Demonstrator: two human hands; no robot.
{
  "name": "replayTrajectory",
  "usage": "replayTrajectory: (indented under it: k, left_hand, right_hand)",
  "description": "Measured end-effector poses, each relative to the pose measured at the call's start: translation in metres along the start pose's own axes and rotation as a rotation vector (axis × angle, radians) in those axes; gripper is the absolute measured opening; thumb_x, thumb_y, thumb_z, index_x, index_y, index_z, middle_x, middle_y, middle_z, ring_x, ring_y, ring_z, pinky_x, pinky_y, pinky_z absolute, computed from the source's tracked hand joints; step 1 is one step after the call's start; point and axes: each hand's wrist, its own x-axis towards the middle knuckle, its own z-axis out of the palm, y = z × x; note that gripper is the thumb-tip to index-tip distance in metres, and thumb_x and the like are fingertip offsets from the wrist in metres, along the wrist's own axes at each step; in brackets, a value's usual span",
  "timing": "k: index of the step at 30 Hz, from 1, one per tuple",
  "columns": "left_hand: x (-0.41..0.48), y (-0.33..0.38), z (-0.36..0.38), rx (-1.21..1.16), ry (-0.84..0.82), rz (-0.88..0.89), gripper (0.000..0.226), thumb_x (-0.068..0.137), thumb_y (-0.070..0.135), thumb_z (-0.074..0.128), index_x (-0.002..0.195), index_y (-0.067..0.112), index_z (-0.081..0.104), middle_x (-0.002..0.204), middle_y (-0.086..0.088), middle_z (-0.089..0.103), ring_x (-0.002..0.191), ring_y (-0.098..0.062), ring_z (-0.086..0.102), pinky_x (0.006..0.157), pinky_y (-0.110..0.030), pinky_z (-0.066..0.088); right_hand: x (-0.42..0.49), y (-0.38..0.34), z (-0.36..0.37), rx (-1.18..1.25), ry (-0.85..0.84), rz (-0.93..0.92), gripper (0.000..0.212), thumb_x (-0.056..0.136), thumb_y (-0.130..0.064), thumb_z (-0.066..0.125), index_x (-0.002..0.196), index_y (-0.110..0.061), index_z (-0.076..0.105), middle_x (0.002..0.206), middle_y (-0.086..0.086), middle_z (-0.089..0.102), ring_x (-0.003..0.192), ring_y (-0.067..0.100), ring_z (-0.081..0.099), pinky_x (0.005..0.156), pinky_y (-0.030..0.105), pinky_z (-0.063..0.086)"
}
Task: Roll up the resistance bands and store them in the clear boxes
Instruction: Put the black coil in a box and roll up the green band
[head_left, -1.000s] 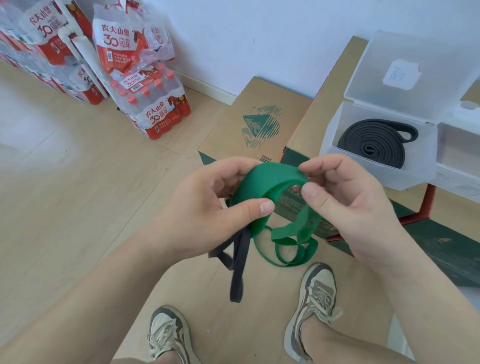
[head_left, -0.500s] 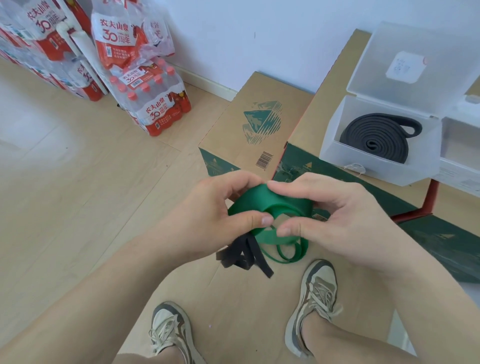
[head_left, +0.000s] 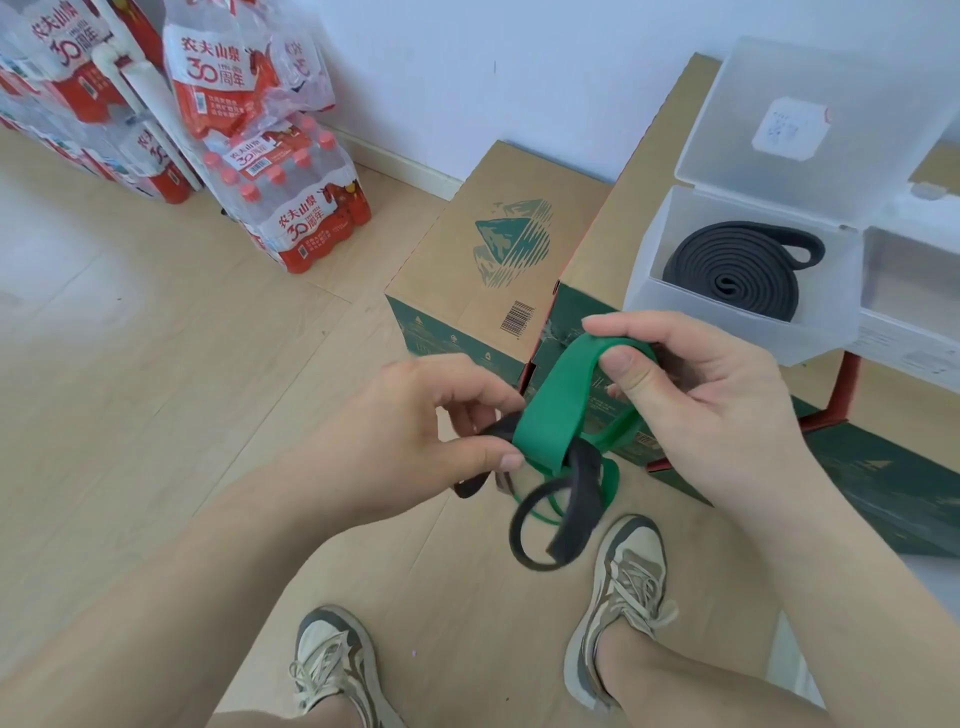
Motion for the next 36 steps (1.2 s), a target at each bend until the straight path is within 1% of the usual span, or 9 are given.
replayTrajectory:
  k: [3,8,12,17,21,25,28,32,36]
  left_hand:
    - [-0.001,-0.002,-0.002,-0.028,-0.047,-0.063,0.020,0.089,0.026,0.078,0.106,0.036,0.074,0.077,0.014,0.069,0.066,-0.001,0.062,0.059,-0.013,0.046]
    - [-0.003,-0.006,-0.011,-0.080,0.020,-0.075,0.019,0.094,0.019,0.072,0.105,0.034,0.073,0.088,0.011,0.074,0.081,-0.009,0.069,0.071,-0.030,0.061]
    - [-0.005,-0.004,-0.018,-0.096,0.085,-0.089,0.017,0.095,0.012,0.070,0.101,0.028,0.071,0.086,0.010,0.073,0.078,-0.008,0.069,0.070,-0.025,0.060]
    - [-0.002,-0.004,-0.022,-0.150,0.279,-0.182,0.011,0.096,0.010,0.068,0.096,0.021,0.070,0.076,0.005,0.071,0.065,-0.006,0.065,0.067,-0.032,0.061]
    - [0.001,-0.009,-0.022,-0.077,0.450,-0.240,0.010,0.096,0.017,0.069,0.095,0.027,0.068,0.079,0.006,0.071,0.078,-0.020,0.068,0.076,-0.043,0.059]
    - [-0.003,-0.010,-0.011,0.101,0.346,-0.188,0.014,0.094,0.016,0.068,0.101,0.027,0.063,0.099,0.012,0.067,0.092,-0.011,0.062,0.079,-0.028,0.049]
    - [-0.002,-0.008,-0.001,0.108,0.299,-0.150,0.028,0.095,0.022,0.068,0.120,0.030,0.058,0.128,0.014,0.061,0.115,-0.010,0.057,0.096,-0.029,0.049]
    - [-0.001,-0.003,0.003,0.050,0.325,-0.204,0.037,0.095,0.027,0.069,0.130,0.031,0.056,0.123,0.017,0.062,0.115,-0.009,0.060,0.096,-0.038,0.057]
    - [-0.005,-0.005,0.012,0.140,0.157,-0.032,0.062,0.091,0.021,0.073,0.146,0.035,0.048,0.140,0.021,0.055,0.127,0.000,0.051,0.108,-0.019,0.043]
  right_hand:
    - [-0.002,0.004,-0.009,-0.040,-0.023,-0.011,0.021,0.091,-0.032,0.067,0.109,-0.036,0.078,0.107,-0.009,0.077,0.106,0.016,0.071,0.095,0.039,0.055]
    - [-0.008,0.012,-0.026,-0.238,-0.099,-0.055,0.022,0.092,-0.028,0.065,0.108,-0.032,0.079,0.105,-0.008,0.073,0.107,0.016,0.066,0.088,0.018,0.049]
    - [-0.010,0.016,-0.026,-0.283,-0.166,-0.061,0.023,0.094,-0.015,0.067,0.107,-0.029,0.080,0.103,-0.005,0.071,0.102,0.013,0.066,0.085,0.009,0.045]
    - [-0.006,0.014,-0.027,-0.297,-0.082,-0.102,0.021,0.094,-0.019,0.067,0.108,-0.026,0.080,0.110,-0.009,0.073,0.109,0.017,0.067,0.089,0.014,0.047]
    - [-0.004,0.012,-0.017,-0.334,-0.094,-0.131,0.025,0.094,-0.006,0.070,0.108,-0.024,0.081,0.107,-0.011,0.074,0.106,0.011,0.067,0.087,0.013,0.048]
    - [-0.003,0.006,-0.011,-0.232,-0.063,-0.052,0.026,0.095,-0.007,0.069,0.104,-0.029,0.080,0.106,-0.011,0.076,0.108,0.012,0.068,0.090,0.018,0.051]
    - [-0.001,0.001,0.001,-0.113,0.012,0.034,0.024,0.097,-0.015,0.069,0.101,-0.036,0.080,0.096,-0.021,0.077,0.094,0.004,0.070,0.087,0.028,0.054]
    - [0.000,-0.003,0.014,-0.101,0.113,0.028,0.023,0.096,-0.023,0.071,0.101,-0.045,0.078,0.094,-0.027,0.076,0.091,0.000,0.071,0.087,0.026,0.055]
    - [-0.001,-0.004,0.022,-0.127,0.103,0.006,0.025,0.096,-0.023,0.073,0.103,-0.046,0.076,0.101,-0.023,0.077,0.104,0.002,0.071,0.091,0.015,0.053]
